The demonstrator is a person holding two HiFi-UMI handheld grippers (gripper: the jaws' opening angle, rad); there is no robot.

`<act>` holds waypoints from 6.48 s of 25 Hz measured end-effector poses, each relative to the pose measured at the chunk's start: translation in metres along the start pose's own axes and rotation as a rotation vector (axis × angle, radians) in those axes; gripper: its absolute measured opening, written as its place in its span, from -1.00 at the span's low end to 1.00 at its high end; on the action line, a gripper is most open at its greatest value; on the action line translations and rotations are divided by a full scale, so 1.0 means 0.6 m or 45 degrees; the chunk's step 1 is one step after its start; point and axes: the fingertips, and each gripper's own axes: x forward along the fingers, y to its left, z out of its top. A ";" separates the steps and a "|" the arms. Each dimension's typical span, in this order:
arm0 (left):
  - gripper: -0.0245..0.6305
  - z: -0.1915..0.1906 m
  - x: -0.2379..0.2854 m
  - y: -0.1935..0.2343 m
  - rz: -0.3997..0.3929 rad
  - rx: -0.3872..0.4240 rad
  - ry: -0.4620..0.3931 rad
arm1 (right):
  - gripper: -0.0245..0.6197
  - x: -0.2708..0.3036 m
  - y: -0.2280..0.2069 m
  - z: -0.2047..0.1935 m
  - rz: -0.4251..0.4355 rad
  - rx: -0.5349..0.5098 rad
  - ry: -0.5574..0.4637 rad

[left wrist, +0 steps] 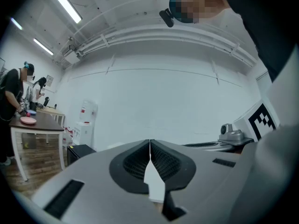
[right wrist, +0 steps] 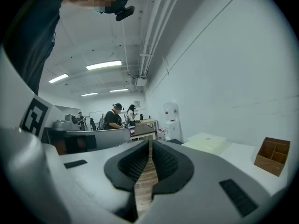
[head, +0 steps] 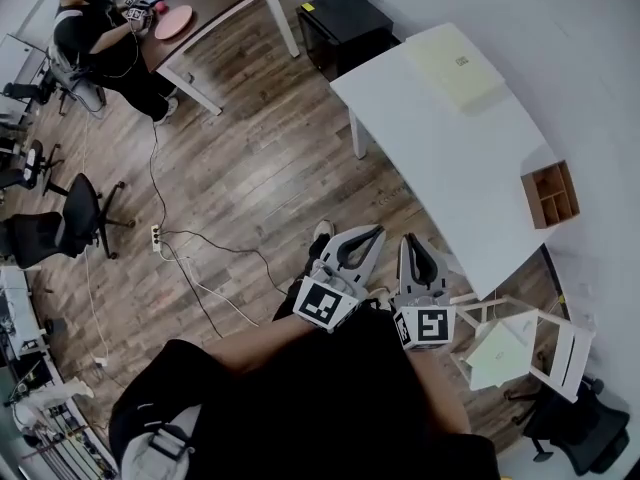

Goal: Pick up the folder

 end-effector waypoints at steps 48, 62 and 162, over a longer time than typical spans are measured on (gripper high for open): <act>-0.88 0.074 0.181 0.481 -0.127 -0.036 0.107 | -0.80 0.463 -0.050 0.026 -0.254 0.089 0.024; -0.88 0.046 0.467 0.468 -0.229 0.026 0.205 | -0.80 0.489 -0.321 0.012 -0.478 0.242 0.035; 0.07 -0.242 0.888 0.611 -0.393 -0.182 0.761 | 0.02 0.529 -0.712 -0.186 -0.802 0.633 0.166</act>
